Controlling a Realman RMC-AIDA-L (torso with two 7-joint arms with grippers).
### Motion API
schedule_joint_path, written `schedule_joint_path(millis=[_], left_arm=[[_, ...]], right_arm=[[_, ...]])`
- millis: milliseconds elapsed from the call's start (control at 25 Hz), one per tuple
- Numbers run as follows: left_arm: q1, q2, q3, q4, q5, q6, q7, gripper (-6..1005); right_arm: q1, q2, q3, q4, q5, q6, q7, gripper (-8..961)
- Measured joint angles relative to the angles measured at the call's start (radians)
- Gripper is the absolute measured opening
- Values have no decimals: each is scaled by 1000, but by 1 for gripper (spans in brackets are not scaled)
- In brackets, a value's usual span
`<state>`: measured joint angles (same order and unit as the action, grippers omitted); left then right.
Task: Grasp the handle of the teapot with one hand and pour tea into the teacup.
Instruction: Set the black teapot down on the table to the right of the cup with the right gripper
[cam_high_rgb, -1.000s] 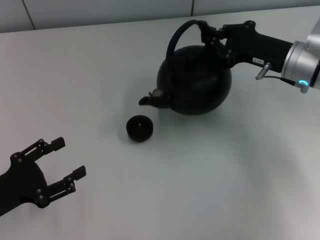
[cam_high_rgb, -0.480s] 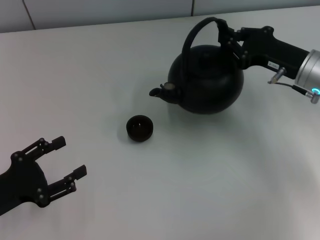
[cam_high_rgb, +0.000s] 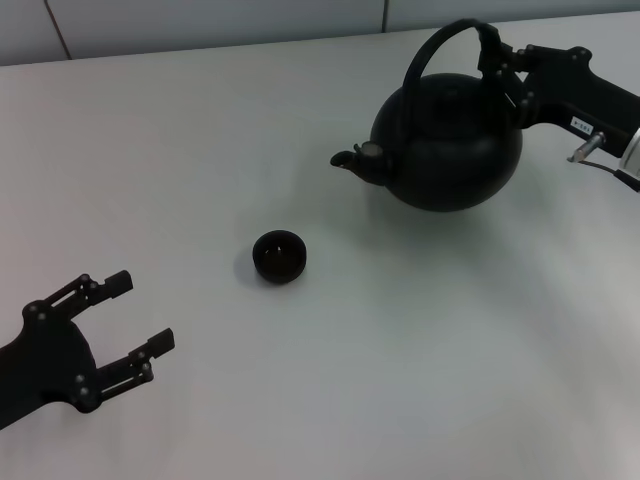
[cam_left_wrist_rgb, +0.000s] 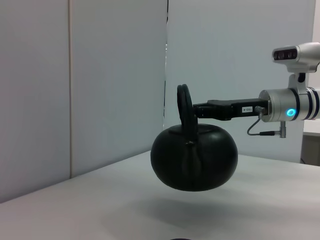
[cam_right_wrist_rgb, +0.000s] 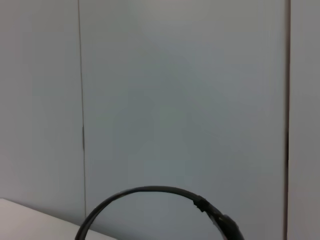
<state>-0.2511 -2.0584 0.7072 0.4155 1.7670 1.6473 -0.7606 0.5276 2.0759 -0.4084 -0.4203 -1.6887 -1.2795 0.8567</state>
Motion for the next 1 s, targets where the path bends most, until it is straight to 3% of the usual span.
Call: schedule_joint_path(millis=[1000], left_arm=[[-11, -2, 0, -9, 0, -8, 6, 801]], right_arm=[[-29, 3, 3, 127, 29, 12, -238, 160]])
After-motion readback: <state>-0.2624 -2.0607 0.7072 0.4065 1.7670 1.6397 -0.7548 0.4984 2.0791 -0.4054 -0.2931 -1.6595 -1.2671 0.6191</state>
